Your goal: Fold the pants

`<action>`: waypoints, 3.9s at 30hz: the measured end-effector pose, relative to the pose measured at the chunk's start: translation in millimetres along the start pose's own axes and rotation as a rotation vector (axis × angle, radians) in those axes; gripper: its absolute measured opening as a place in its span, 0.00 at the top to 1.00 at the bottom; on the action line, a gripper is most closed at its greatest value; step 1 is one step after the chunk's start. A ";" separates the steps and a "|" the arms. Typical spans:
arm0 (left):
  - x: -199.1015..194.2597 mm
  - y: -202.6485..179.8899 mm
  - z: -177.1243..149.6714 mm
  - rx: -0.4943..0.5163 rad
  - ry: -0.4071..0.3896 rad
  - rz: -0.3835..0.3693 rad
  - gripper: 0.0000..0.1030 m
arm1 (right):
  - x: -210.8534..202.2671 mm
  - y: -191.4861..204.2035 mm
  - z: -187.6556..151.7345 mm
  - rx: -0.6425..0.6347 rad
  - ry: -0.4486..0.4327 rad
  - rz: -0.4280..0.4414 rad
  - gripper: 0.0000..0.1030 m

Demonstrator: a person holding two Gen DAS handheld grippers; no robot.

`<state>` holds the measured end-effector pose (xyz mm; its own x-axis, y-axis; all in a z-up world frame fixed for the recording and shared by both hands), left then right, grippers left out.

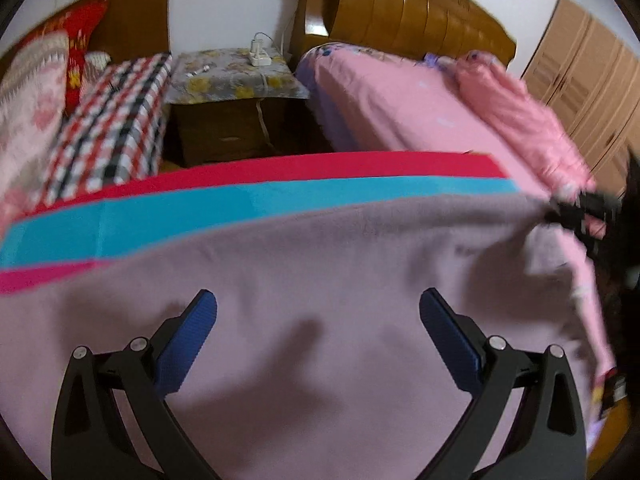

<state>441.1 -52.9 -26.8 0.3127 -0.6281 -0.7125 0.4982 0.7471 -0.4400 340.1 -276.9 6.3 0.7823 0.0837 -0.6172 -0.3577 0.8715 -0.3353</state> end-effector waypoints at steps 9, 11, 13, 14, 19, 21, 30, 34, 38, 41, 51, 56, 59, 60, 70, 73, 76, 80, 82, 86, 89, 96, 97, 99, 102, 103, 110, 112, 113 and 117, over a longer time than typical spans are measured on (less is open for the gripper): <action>-68.9 -36.1 -82.7 -0.293 -0.149 -0.236 0.02 | -115.0 109.7 -65.6 0.052 -0.065 -0.156 0.80; -74.3 -38.5 -108.3 -0.329 -0.141 -0.244 0.02 | -124.1 121.8 -83.0 0.100 -0.045 -0.145 0.80; -70.7 -33.8 -123.2 -0.363 -0.108 -0.215 0.02 | -125.3 133.9 -97.4 0.155 -0.023 -0.135 0.80; -67.1 -29.2 -128.1 -0.391 -0.085 -0.202 0.03 | -128.1 137.4 -101.8 0.166 -0.018 -0.138 0.80; -64.9 -17.6 -130.2 -0.464 -0.130 -0.239 0.04 | -144.7 141.6 -100.5 0.232 -0.050 -0.173 0.80; -61.3 -9.1 -132.3 -0.509 -0.152 -0.268 0.10 | -153.5 142.0 -97.6 0.251 -0.071 -0.177 0.80; -79.6 -16.9 -145.3 -0.469 -0.276 -0.249 0.90 | -149.1 153.4 -122.0 0.335 0.091 -0.118 0.70; -80.2 -18.0 -155.0 -0.454 -0.258 -0.218 0.90 | -166.7 149.2 -143.0 0.613 0.100 -0.040 0.68; -83.5 -22.4 -156.0 -0.416 -0.258 -0.197 0.90 | -169.4 151.0 -163.2 0.894 0.140 0.083 0.68; -88.0 -26.2 -151.3 -0.404 -0.278 -0.226 0.91 | -160.6 157.6 -159.3 0.980 0.168 0.149 0.68; -106.6 -39.7 -128.5 -0.442 -0.311 -0.377 0.94 | -112.5 160.5 -127.8 1.162 0.295 0.057 0.21; -108.2 -37.0 -140.6 -0.469 -0.301 -0.409 0.94 | -99.4 154.5 -126.0 1.354 0.242 -0.017 0.24; -105.9 -28.2 -148.6 -0.479 -0.288 -0.390 0.93 | -107.6 149.8 -138.4 1.470 0.163 -0.114 0.42; -103.8 -25.1 -152.4 -0.483 -0.282 -0.380 0.93 | -109.1 147.7 -145.2 1.500 0.132 -0.132 0.56; -82.8 30.7 -173.9 -0.603 -0.320 -0.286 0.52 | -105.4 133.1 -164.9 1.521 0.091 -0.105 0.81; -88.7 37.6 -169.0 -0.573 -0.327 -0.272 0.86 | -110.6 123.8 -190.4 1.542 0.112 -0.077 0.81; -97.0 38.0 -167.8 -0.539 -0.338 -0.272 0.95 | -116.7 124.3 -185.9 1.474 0.097 -0.119 0.82; -128.3 10.8 -150.1 -0.405 -0.382 -0.236 0.96 | -124.7 96.8 -151.7 1.334 0.027 -0.152 0.86; -149.1 -7.0 -132.1 -0.330 -0.413 -0.213 0.95 | -127.0 66.8 -120.1 1.245 -0.011 -0.137 0.86; -184.1 -33.2 -114.6 -0.269 -0.461 -0.238 0.95 | -147.0 10.0 -53.7 1.086 -0.110 -0.111 0.86; -203.1 -66.6 -129.9 -0.162 -0.479 -0.207 0.95 | -171.8 -2.5 -31.4 1.010 -0.165 -0.120 0.86; -143.2 -71.2 -233.2 -0.195 -0.214 -0.116 0.93 | -152.2 60.7 -161.5 1.109 0.093 -0.075 0.86; -126.7 -60.4 -246.4 -0.244 -0.165 -0.114 0.93 | -145.2 70.1 -179.3 1.139 0.137 -0.063 0.86; -115.6 -51.4 -253.4 -0.268 -0.153 -0.115 0.93 | -136.4 83.4 -202.2 1.185 0.184 -0.056 0.87; -106.4 -48.4 -251.1 -0.248 -0.140 -0.099 0.93 | -142.6 87.7 -202.3 1.198 0.178 -0.061 0.87; -105.7 -48.0 -248.7 -0.247 -0.142 -0.100 0.93 | -143.5 86.7 -202.3 1.208 0.181 -0.052 0.87; -110.4 -36.3 -254.2 -0.319 -0.189 -0.137 0.70 | -152.6 84.5 -217.3 1.284 0.236 -0.038 0.79; -112.8 -34.1 -252.7 -0.324 -0.199 -0.135 0.64 | -156.2 85.3 -221.0 1.302 0.222 -0.035 0.79; -113.4 -34.4 -251.4 -0.324 -0.203 -0.133 0.61 | -157.7 83.4 -223.2 1.306 0.216 -0.038 0.79; -115.5 -34.1 -244.9 -0.339 -0.213 -0.136 0.42 | -169.4 71.8 -231.7 1.343 0.180 -0.059 0.76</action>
<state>189.9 47.5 -63.4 0.4407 -0.7303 -0.5219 0.2633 0.6610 -0.7027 63.7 -340.4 -78.1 0.6649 0.0562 -0.7448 0.5245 0.6747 0.5192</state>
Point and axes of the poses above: each gripper's, at about its wrist camera, not at the fingertips, and x roughly the way its jaws point, y to its left, z to its top, the point moved 1 cm from there along x, roughly the way its jaws point, and after that the axes turned 14 degrees about -z, right-handed, at the moved point
